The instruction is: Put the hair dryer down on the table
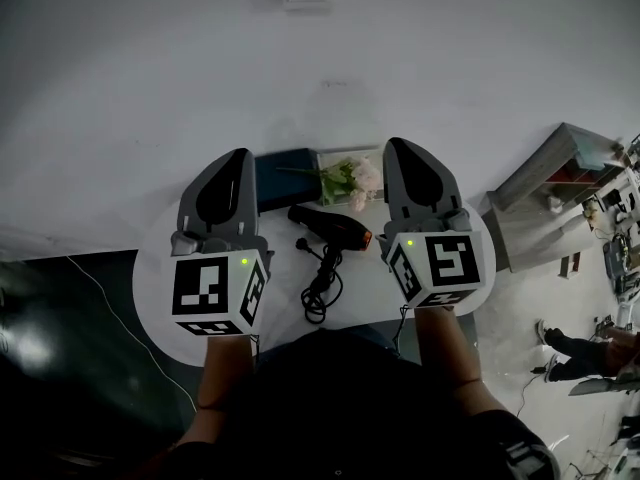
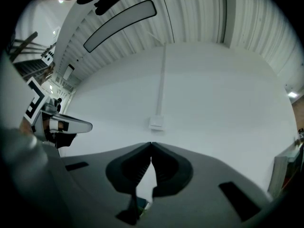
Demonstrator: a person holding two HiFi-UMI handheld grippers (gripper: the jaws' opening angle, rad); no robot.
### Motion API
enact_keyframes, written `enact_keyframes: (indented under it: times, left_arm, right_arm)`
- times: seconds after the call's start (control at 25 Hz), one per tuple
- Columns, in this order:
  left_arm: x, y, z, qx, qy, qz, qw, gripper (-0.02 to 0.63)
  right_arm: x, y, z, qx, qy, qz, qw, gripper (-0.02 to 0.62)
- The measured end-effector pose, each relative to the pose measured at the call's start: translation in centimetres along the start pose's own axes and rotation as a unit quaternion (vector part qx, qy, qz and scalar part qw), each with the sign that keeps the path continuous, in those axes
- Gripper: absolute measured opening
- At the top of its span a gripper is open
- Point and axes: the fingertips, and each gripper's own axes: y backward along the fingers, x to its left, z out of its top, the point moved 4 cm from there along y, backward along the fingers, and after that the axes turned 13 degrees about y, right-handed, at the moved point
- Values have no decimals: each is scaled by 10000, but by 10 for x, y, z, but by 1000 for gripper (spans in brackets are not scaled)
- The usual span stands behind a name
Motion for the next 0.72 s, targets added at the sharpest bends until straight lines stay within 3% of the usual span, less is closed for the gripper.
enact_keyframes:
  times: [0.72]
  left_arm:
    - [1, -5, -12, 37, 123, -274, 9995, 12]
  right_arm:
    - [-3, 8, -18, 269, -49, -213, 9994, 14]
